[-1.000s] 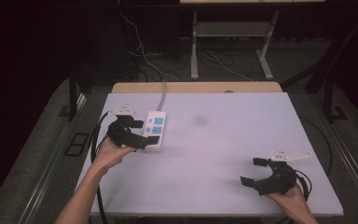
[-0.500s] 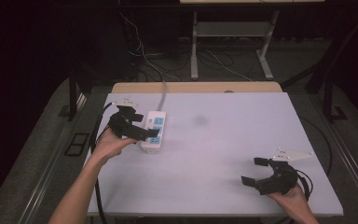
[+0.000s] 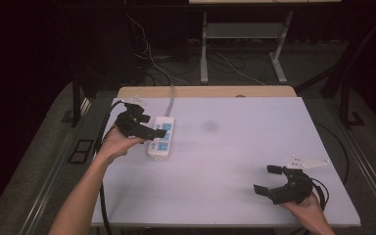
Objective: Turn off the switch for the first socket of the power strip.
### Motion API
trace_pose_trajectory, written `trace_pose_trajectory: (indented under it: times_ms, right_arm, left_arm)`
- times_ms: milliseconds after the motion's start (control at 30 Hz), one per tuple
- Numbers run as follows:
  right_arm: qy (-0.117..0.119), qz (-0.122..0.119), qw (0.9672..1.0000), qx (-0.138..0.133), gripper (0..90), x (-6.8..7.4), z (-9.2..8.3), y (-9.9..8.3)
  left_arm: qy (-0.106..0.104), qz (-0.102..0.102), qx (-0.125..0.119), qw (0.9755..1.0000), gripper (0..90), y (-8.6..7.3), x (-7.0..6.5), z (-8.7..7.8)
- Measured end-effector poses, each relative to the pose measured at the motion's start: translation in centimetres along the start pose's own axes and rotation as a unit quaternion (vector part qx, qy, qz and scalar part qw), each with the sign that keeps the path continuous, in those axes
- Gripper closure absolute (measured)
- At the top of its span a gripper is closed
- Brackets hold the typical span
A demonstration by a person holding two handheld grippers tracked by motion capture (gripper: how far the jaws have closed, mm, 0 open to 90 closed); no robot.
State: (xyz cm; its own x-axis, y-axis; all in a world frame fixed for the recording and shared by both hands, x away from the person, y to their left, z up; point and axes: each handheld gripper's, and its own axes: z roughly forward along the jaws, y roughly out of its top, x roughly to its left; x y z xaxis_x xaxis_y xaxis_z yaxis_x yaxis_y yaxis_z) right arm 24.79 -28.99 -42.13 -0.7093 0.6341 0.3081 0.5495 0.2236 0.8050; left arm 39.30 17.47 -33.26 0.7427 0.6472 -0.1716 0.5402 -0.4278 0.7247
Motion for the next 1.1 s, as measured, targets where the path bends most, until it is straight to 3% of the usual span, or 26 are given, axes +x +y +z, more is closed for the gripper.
trace_pose_trajectory:
  times_ms: [600, 1100]
  right_arm:
    - [-0.002, 0.002, 1.0, 0.001, 0.3, -0.1, 0.0, -0.1]
    - [-0.002, 0.002, 1.0, 0.004, 0.3, -0.2, 0.1, -0.1]
  left_arm:
    - [0.027, 0.008, 0.015, 0.9995, 3.7, 3.3, 2.6, -0.4]
    - [0.046, -0.007, 0.043, 0.998, 7.1, 3.3, 5.3, 2.4]
